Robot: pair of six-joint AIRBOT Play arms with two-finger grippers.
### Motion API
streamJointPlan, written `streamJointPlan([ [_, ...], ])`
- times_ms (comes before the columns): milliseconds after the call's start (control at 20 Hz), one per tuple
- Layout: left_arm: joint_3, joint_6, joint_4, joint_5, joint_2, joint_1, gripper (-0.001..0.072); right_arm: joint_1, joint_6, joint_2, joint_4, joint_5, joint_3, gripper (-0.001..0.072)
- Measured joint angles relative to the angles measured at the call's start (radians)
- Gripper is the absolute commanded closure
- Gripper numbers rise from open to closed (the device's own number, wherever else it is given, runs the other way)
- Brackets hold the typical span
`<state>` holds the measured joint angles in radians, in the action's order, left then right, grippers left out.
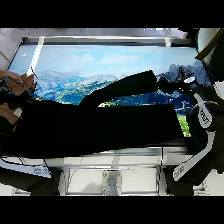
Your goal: Fold the clothes and pants, and hang the long-sleeved shirts on hangers.
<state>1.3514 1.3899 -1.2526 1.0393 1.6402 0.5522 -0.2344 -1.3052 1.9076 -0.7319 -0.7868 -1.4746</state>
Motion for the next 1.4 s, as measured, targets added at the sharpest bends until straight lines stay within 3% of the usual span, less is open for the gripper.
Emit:
streamJointPlan([
  [100,0.000,-0.003,0.000,0.000,0.000,0.000,0.0685,0.007,0.004,0.000,-0.001,-0.002,0.000,0.0695],
  [500,0.000,-0.008,0.000,-0.002,-0.050,0.010,0.0685,-0.007,0.012,-0.064,-0.018,-0.089,-0.048,0.0704],
  [800,0.000,-0.025,0.000,-0.011,-0.200,0.050,0.0686,-0.094,0.002,-0.346,-0.163,-0.306,-0.072,0.0705],
  [1050,0.000,-0.028,0.005,-0.022,-0.275,0.066,0.0685,-0.140,-0.016,-0.571,-0.209,-0.377,-0.075,0.0705],
  [1200,0.000,-0.029,0.013,-0.031,-0.281,0.061,0.0685,-0.148,-0.085,-0.599,-0.277,-0.369,-0.075,0.0705],
  [1400,0.000,-0.029,0.020,-0.048,-0.272,0.058,0.0686,-0.150,-0.292,-0.519,-0.430,-0.259,-0.074,0.0705],
])
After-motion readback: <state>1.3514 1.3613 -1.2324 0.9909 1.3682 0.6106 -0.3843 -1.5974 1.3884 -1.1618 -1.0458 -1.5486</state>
